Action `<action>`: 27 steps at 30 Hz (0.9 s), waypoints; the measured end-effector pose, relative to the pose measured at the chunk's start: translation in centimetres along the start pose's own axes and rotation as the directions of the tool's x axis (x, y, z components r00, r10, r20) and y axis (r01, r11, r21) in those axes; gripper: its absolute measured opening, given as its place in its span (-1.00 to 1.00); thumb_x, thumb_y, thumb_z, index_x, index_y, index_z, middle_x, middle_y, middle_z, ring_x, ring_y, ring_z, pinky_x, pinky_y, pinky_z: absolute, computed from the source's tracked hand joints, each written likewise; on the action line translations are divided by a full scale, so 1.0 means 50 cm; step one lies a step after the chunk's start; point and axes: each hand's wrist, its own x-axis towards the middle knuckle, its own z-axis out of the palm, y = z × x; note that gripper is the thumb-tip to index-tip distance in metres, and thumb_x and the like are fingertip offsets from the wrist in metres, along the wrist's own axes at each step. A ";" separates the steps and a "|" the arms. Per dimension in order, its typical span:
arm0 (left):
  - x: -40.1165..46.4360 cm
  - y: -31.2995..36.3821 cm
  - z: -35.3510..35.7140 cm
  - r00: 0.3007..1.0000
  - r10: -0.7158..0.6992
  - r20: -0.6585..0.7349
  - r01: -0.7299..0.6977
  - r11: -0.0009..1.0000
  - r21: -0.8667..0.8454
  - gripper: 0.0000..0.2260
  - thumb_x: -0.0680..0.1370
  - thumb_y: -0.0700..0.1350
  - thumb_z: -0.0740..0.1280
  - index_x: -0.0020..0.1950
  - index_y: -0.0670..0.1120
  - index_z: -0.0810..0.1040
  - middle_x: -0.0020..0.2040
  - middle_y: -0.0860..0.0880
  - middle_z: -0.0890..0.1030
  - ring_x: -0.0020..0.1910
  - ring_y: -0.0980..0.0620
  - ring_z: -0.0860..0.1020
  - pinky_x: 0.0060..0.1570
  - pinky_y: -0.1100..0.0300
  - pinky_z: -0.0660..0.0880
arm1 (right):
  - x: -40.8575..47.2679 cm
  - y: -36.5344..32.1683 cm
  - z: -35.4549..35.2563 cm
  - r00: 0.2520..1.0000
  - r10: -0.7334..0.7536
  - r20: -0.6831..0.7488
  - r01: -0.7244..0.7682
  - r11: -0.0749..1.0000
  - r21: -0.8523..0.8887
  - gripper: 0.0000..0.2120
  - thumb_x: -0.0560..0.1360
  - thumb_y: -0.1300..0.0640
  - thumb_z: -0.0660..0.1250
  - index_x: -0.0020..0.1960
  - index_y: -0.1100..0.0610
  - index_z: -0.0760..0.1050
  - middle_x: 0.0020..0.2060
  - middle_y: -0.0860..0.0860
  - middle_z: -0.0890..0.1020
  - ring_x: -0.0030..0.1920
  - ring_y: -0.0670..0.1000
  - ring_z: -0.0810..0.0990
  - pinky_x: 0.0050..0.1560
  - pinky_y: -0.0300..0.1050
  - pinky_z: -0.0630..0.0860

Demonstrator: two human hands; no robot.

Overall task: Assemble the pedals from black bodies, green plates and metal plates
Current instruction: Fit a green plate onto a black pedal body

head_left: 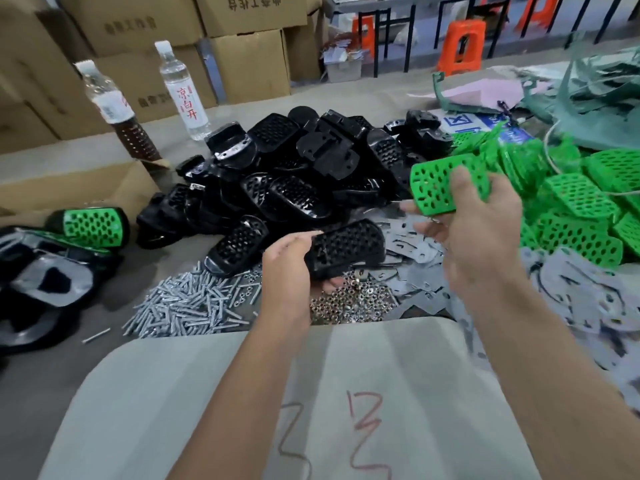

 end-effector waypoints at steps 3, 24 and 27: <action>0.003 0.008 -0.043 0.999 -0.051 0.012 0.052 0.999 -0.007 -0.68 0.63 -0.26 0.15 -0.15 -0.19 0.67 -0.42 -0.20 0.57 -0.57 -0.05 0.44 -0.61 0.26 0.26 | -0.050 0.058 0.037 0.997 0.048 0.067 -0.052 0.997 0.053 -0.75 0.68 0.29 0.26 0.33 0.25 0.32 0.03 0.16 0.68 -0.19 0.19 0.77 -0.46 -0.15 0.57; 0.040 -0.006 -0.065 0.981 0.168 -0.099 -0.186 0.957 -0.223 -0.96 0.69 -0.21 0.30 0.06 -0.16 0.50 -0.06 -0.23 0.66 -0.28 -0.23 0.66 -0.34 0.09 0.61 | -0.077 0.097 0.029 0.950 -0.046 0.310 0.114 0.972 -0.207 -0.72 0.44 0.12 0.47 0.13 -0.03 0.63 -0.03 -0.05 0.76 -0.22 -0.18 0.64 -0.27 -0.35 0.48; 0.041 -0.006 -0.062 0.981 0.179 -0.077 -0.191 0.959 -0.208 -0.93 0.70 -0.21 0.28 0.15 -0.18 0.54 0.10 -0.31 0.65 -0.17 -0.21 0.67 -0.30 0.09 0.63 | -0.079 0.097 0.031 0.937 -0.021 0.350 0.084 0.983 -0.164 -0.75 0.50 0.16 0.43 0.16 0.00 0.64 -0.02 0.00 0.76 -0.31 -0.17 0.56 -0.37 -0.35 0.42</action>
